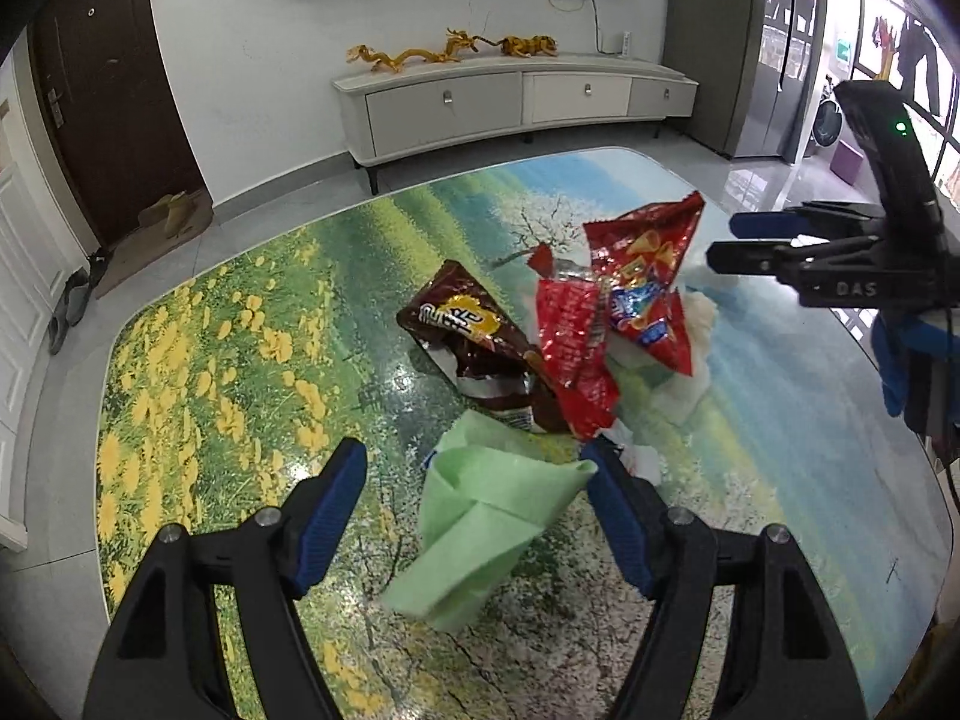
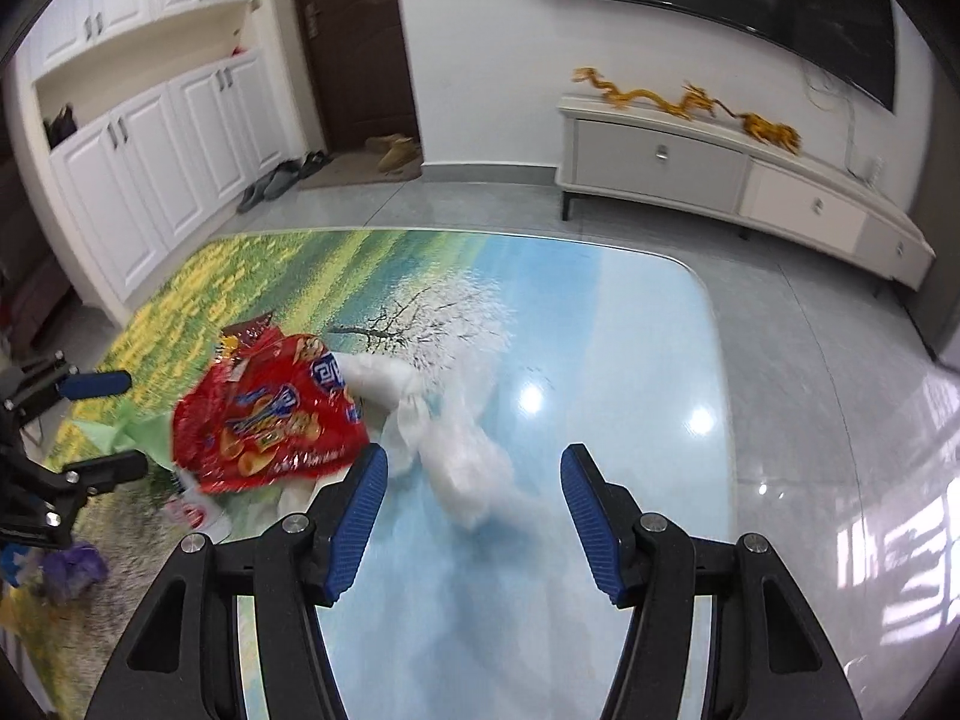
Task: Collect trash
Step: 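Grasp the clear plastic bag with the right tool while the left tool grasps the green paper, then carry both items over the bin and open both tools to drop them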
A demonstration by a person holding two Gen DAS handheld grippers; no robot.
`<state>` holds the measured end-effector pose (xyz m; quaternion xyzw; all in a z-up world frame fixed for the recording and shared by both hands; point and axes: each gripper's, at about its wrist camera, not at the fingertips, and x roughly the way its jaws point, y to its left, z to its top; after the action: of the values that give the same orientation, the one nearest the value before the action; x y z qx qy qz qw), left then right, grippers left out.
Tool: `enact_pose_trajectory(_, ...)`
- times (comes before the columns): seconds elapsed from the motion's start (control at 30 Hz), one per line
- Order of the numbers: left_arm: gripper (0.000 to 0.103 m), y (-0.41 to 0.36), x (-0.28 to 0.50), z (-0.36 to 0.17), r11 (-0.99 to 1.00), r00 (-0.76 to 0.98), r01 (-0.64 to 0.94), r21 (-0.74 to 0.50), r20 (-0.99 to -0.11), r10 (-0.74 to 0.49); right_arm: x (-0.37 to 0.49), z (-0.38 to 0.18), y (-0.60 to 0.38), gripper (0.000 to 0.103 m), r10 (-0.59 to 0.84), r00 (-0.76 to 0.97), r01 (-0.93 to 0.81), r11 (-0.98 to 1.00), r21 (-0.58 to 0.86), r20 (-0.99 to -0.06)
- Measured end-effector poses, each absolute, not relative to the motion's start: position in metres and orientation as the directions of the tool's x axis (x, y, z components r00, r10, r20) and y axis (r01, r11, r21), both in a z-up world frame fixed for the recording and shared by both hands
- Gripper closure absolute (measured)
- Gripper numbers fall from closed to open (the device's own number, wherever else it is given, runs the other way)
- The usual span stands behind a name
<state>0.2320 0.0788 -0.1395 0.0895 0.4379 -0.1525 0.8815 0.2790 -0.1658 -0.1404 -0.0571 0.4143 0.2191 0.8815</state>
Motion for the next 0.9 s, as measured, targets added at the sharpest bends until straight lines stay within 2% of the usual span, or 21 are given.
enact_pose_trajectory(0.07,0.034,0.08,0.236,-0.145,0.937,0.558,0.349,0.023,-0.808,-0.188,0.287,-0.149,-0.16,0.045,0.329,0.551,-0.444,0.894,0.065,-0.767)
enact_pose_trajectory(0.13,0.055,0.081,0.237,-0.15,0.937,0.541,0.348,0.011,-0.819,-0.191,0.292,-0.157,-0.159,0.045,0.327,0.535,-0.447,0.892,0.068,-0.779)
enact_pose_trajectory(0.17,0.059,0.082,0.238,-0.152,0.939,0.529,0.344,-0.004,-0.825,-0.197,0.293,-0.16,-0.16,0.046,0.328,0.527,-0.447,0.892,0.073,-0.784)
enact_pose_trajectory(0.23,0.066,0.084,0.237,-0.154,0.942,0.526,0.335,-0.011,-0.828,-0.197,0.292,-0.166,-0.163,0.06,0.335,0.513,-0.45,0.889,0.085,-0.79)
enact_pose_trajectory(0.27,0.068,0.085,0.235,-0.153,0.944,0.528,0.331,-0.01,-0.827,-0.194,0.29,-0.17,-0.164,0.069,0.341,0.502,-0.452,0.887,0.094,-0.795)
enact_pose_trajectory(0.3,0.069,0.085,0.233,-0.152,0.945,0.53,0.327,-0.009,-0.826,-0.191,0.287,-0.171,-0.166,0.074,0.345,0.501,-0.453,0.886,0.099,-0.794)
enact_pose_trajectory(0.63,0.071,0.081,0.191,-0.111,0.95,0.603,0.312,0.035,-0.78,-0.169,0.228,-0.145,-0.19,0.075,0.415,0.516,-0.458,0.873,0.168,-0.749)
enact_pose_trajectory(0.9,0.071,0.059,0.144,-0.066,0.943,0.659,0.331,0.026,-0.721,-0.212,0.154,-0.111,-0.222,0.075,0.42,0.563,-0.456,0.876,0.157,-0.712)
